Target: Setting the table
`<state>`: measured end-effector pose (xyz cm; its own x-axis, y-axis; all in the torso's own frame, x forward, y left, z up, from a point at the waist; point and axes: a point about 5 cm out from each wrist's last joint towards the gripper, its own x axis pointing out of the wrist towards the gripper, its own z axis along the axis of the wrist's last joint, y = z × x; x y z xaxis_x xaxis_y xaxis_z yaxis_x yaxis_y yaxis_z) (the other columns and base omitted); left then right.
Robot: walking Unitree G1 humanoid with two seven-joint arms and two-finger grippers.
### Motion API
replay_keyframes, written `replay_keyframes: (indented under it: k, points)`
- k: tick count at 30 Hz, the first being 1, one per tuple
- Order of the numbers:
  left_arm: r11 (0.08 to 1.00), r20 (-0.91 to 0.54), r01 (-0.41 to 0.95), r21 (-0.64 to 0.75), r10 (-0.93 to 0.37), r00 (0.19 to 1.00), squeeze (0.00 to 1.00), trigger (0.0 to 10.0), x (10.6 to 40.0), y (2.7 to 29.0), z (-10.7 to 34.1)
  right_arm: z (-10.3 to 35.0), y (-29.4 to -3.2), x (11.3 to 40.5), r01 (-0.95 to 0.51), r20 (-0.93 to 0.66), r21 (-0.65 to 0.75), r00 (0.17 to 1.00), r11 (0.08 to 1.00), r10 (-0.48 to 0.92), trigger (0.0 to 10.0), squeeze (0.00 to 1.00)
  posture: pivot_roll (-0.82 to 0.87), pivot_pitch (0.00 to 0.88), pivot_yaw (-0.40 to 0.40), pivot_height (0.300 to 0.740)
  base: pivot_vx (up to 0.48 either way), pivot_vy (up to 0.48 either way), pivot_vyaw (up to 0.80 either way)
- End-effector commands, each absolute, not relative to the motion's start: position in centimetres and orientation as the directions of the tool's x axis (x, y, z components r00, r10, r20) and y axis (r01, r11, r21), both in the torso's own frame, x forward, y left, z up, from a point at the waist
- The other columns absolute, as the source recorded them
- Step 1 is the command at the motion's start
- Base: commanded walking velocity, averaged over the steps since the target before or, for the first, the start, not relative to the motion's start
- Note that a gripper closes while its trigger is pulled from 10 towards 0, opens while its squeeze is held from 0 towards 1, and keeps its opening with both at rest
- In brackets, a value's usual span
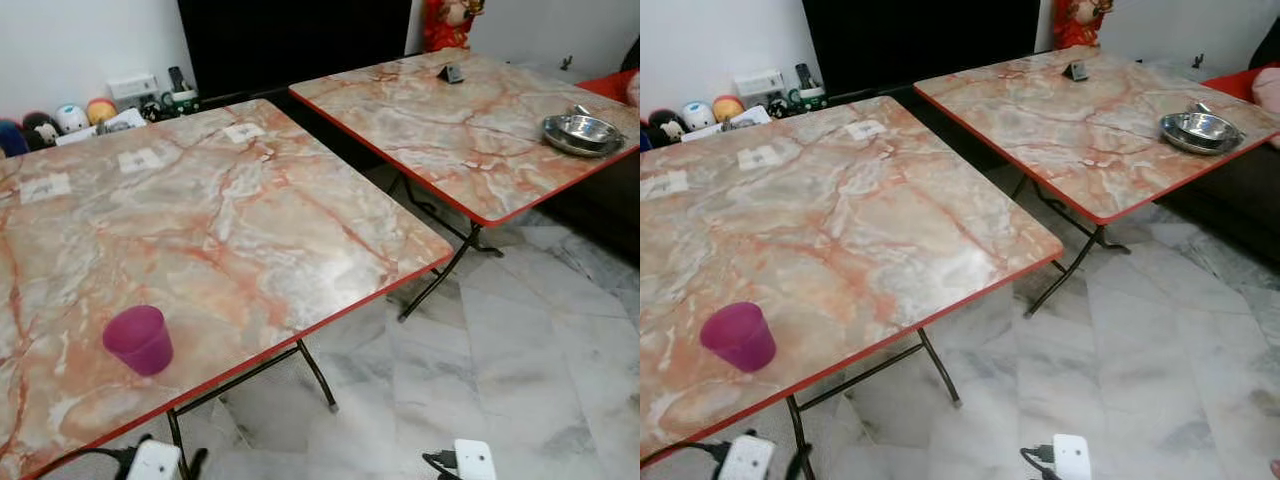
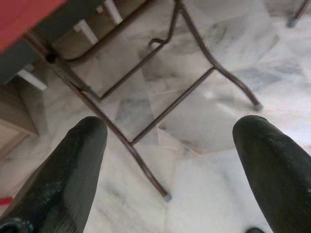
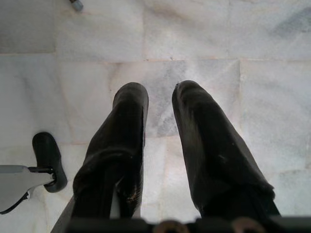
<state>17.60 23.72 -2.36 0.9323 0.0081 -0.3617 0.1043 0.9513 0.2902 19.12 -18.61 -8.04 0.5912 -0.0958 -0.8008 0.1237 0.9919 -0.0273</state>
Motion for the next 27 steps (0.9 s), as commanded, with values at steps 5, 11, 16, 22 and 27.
replay_keyframes:
  k: [5, 11, 16, 22, 27]
  points:
    - [0.951, -0.421, 0.104, 0.290, 0.030, 0.907, 0.00, 10.0, 13.8, 25.2, -3.4, -8.2, -18.4, 18.9, 0.122, -0.806, -0.022, 0.585, 0.992, -0.090, 10.0, 0.00, 0.04, 0.041, 0.017, 0.740, 0.000, 0.000, 0.00]
    - [0.968, -0.355, 0.054, 0.244, 0.038, 0.934, 0.00, 10.0, 11.5, 26.9, -0.8, -8.1, -18.6, 19.0, 0.120, -0.805, -0.024, 0.586, 0.993, -0.090, 10.0, 0.00, 0.06, 0.050, 0.010, 0.740, 0.000, 0.000, 0.00]
    - [0.977, -0.280, 0.059, 0.206, 0.001, 0.960, 0.00, 10.0, 10.5, 27.6, 2.7, -8.0, -18.9, 19.2, 0.110, -0.806, -0.032, 0.585, 0.993, -0.091, 10.0, 0.00, 0.09, 0.058, -0.005, 0.740, 0.000, 0.000, 0.00]
    - [0.965, -0.223, 0.118, 0.234, -0.065, 0.973, 0.00, 10.0, 10.1, 28.1, 5.9, -7.9, -19.0, 19.5, 0.088, -0.806, -0.035, 0.587, 0.995, -0.080, 10.0, 0.00, 0.12, 0.061, -0.015, 0.740, 0.000, 0.000, 0.00]
    - [0.967, -0.145, 0.153, 0.205, -0.125, 0.982, 0.00, 10.0, 12.9, 26.5, 8.7, -7.8, -19.0, 19.6, 0.084, -0.803, -0.036, 0.591, 0.996, -0.079, 10.0, 0.00, 0.13, 0.060, -0.020, 0.740, 0.000, 0.000, 0.00]
